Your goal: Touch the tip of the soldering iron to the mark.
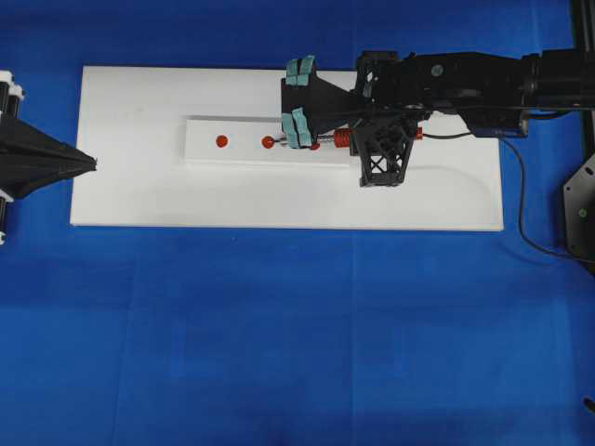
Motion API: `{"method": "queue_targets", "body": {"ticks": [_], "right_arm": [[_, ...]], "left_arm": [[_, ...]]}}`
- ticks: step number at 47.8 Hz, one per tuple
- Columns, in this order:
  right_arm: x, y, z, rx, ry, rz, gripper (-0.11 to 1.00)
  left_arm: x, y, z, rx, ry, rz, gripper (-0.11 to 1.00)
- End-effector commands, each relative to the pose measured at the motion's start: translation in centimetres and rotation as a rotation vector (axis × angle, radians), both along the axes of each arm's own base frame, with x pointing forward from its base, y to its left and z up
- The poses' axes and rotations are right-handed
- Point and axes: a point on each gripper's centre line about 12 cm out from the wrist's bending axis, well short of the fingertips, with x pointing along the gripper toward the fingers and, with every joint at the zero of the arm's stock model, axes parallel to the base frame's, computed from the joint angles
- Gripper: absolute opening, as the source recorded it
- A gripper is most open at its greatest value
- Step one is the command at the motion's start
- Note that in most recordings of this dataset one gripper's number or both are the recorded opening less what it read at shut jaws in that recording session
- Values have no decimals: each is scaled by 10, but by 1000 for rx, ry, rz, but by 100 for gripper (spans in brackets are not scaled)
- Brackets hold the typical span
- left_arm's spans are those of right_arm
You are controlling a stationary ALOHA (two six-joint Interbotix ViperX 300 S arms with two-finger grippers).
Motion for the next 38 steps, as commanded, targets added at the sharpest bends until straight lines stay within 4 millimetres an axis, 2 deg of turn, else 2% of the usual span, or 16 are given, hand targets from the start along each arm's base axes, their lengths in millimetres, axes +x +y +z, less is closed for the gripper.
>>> {"method": "queue_targets", "body": {"ticks": [1,25,38], "right_arm": [[5,-2,20,-9,-49,-6,6],[-7,-4,102,-69,-146,-6,6],[-9,-3,110,-79,-150,-3,6]], "left_arm": [[1,0,4,-2,-14,3,0],[1,0,5,-2,-18,3,0],[1,0,5,-4,-17,1,0]]}}
